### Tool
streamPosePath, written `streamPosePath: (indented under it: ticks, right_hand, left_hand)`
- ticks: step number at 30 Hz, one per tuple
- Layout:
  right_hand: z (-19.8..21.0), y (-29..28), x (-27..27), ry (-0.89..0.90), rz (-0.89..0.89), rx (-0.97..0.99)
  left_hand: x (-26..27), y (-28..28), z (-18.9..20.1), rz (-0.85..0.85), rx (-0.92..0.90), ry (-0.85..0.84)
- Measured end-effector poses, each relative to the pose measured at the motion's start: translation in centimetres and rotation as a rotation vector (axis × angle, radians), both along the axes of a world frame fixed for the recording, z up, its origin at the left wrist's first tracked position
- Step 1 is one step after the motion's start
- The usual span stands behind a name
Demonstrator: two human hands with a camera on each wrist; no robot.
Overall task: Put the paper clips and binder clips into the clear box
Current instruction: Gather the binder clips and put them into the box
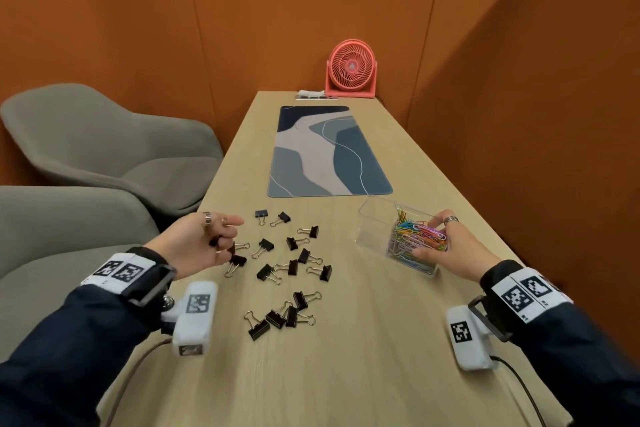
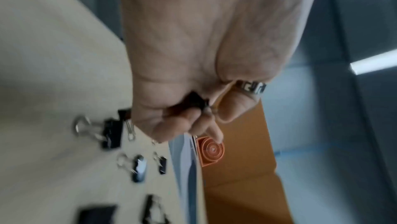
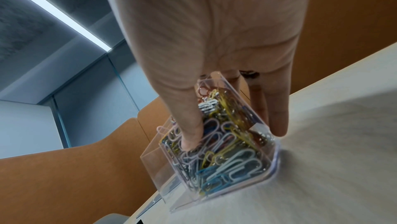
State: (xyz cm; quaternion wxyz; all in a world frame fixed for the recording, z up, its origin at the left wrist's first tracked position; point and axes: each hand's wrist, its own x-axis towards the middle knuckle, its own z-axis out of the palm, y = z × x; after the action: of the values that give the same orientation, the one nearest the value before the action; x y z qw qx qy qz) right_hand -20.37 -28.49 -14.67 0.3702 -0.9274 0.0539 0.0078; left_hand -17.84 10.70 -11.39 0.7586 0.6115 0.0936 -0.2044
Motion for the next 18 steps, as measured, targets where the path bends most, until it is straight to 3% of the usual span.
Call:
streamPosePath:
  ticks: [3, 5, 7, 13, 18]
  right_hand:
    - [-0.1, 0.0, 0.1, 0.002, -0.005, 0.006]
    - [0.0, 0.0, 0.1, 0.004, -0.003, 0.0]
    - [0.0, 0.0, 0.1, 0.01, -0.004, -0.009]
    - [0.1, 0.0, 0.0, 0.009, 0.0, -0.016]
    - [-0.1, -0.1, 0.1, 0.012, -0.008, -0.028]
  left_hand:
    - [0.8, -0.5, -1.1, -0.153, 0.899, -0.263]
    - [1.5, -0.3, -2.4, -0.301, 1.299, -0.313]
    - [1.6, -0.1, -3.2, -0.376, 1.426, -0.291]
    - [2.0, -0.7, -4.0, -0.414, 1.505, -0.374]
    - [1.8, -1.2, -4.0, -0.491, 1.592, -0.339]
